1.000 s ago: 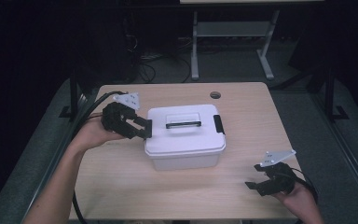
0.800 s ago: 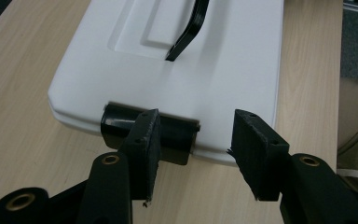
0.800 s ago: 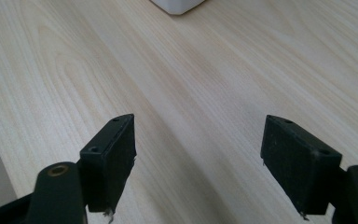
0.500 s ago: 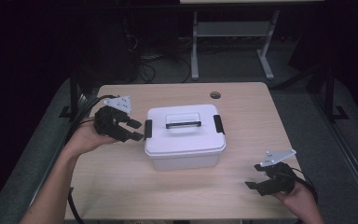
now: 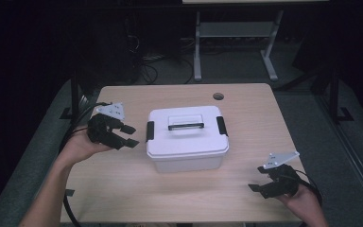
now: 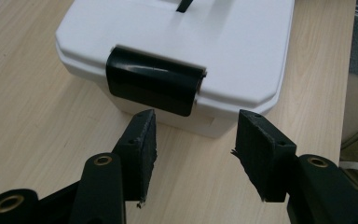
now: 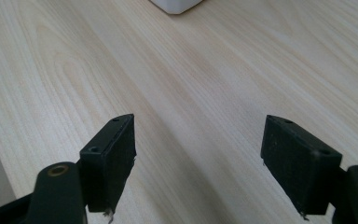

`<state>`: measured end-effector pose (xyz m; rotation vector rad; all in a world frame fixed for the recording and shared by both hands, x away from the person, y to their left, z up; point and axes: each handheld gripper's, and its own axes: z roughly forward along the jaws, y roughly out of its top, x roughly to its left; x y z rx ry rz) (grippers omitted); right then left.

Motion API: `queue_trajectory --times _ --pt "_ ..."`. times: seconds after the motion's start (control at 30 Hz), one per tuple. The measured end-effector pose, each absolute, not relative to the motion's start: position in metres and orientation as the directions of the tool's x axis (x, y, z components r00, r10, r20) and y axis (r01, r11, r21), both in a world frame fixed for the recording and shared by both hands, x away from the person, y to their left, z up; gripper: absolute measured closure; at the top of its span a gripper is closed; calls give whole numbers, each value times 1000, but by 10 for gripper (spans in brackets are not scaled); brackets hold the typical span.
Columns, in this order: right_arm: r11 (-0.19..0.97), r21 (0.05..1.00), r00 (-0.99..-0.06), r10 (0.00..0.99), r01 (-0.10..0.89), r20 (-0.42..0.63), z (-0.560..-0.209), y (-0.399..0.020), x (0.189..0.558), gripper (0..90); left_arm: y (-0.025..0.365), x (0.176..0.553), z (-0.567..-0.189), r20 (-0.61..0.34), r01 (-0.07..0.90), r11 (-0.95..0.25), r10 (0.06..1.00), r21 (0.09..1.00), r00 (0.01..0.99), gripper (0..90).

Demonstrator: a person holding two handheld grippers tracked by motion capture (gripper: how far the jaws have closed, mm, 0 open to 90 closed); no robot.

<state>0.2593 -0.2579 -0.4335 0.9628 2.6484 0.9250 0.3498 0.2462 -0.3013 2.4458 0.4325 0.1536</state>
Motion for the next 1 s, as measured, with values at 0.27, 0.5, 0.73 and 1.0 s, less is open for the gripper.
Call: queue_trajectory --times 0.27,0.5,0.73,1.0 --pt "597 609 -775 630 522 46 -434 -257 259 257 256 345 -311 -6 294 -731 369 615 930 455" --pt "600 609 -778 626 519 46 -433 -256 258 257 267 337 -319 -17 310 -719 384 622 923 447" --pt "603 605 -779 626 520 45 -434 -254 259 256 275 333 -322 -17 319 -714 395 624 918 443" --pt "607 605 -781 623 515 41 -435 -254 259 256 278 332 -327 -23 327 -707 403 626 915 435"
